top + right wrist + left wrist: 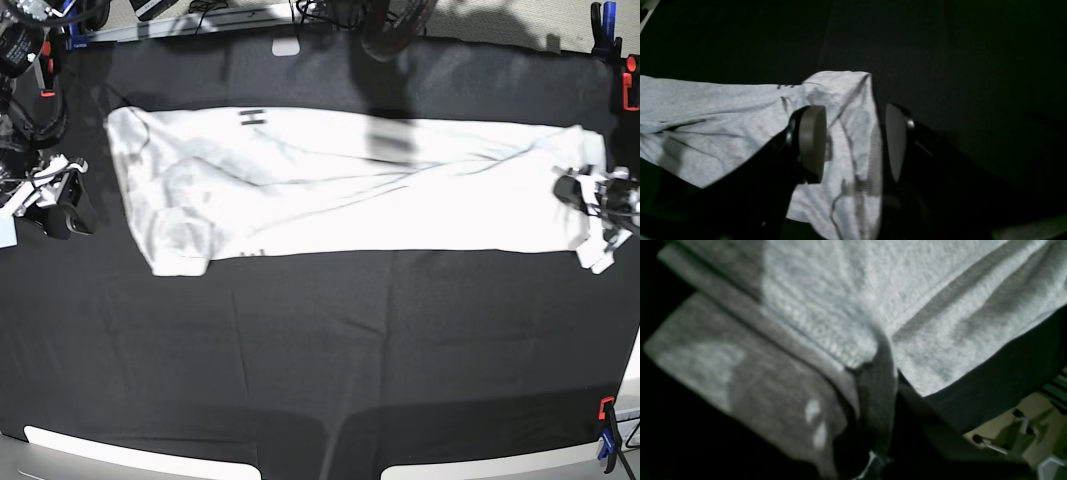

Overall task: Layout the t-shirt on the table in an organized manner, then fold the t-shirt properly
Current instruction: 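Grasp the strip end with the left gripper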

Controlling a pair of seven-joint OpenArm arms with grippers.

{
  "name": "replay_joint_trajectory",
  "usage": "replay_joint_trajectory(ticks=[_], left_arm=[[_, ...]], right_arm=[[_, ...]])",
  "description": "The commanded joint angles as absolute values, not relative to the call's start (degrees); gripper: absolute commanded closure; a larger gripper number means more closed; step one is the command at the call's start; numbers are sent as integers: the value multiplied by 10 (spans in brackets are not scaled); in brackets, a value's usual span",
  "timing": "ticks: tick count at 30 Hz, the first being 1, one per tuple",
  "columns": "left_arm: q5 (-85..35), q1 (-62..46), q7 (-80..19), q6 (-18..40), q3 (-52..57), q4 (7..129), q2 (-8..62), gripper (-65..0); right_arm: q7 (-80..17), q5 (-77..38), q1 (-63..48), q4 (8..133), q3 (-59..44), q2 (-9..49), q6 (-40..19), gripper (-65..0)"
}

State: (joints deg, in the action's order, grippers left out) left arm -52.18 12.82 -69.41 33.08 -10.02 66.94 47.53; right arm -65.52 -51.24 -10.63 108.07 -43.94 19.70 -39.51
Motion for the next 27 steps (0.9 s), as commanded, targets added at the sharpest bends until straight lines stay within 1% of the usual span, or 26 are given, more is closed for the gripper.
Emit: replay_joint_trajectory(ticks=[1, 3, 7, 10, 15, 21, 27], left_arm=[[-516, 143, -694, 319, -94, 674, 492, 0], [-515, 144, -695, 304, -94, 675, 492, 0], [-545, 144, -730, 304, -94, 688, 485, 0], [-576, 144, -754, 304, -94, 719, 482, 0], [-600, 144, -754, 304, -94, 792, 464, 0], [-607, 140, -754, 304, -94, 857, 389, 0], [-599, 140, -757, 303, -94, 866, 289, 0]], right_arm=[[-644, -527, -102, 1090, -442, 208, -400, -284], [-644, -527, -102, 1090, -442, 208, -400, -284], [-644, -527, -102, 1090, -442, 208, -400, -284], [-643, -528, -102, 1090, -442, 208, -400, -284], [-644, -527, -102, 1090, -442, 208, -400, -284], [-643, -527, -102, 1090, -442, 208, -400, -284], [-644, -527, -102, 1090, -442, 208, -400, -284]])
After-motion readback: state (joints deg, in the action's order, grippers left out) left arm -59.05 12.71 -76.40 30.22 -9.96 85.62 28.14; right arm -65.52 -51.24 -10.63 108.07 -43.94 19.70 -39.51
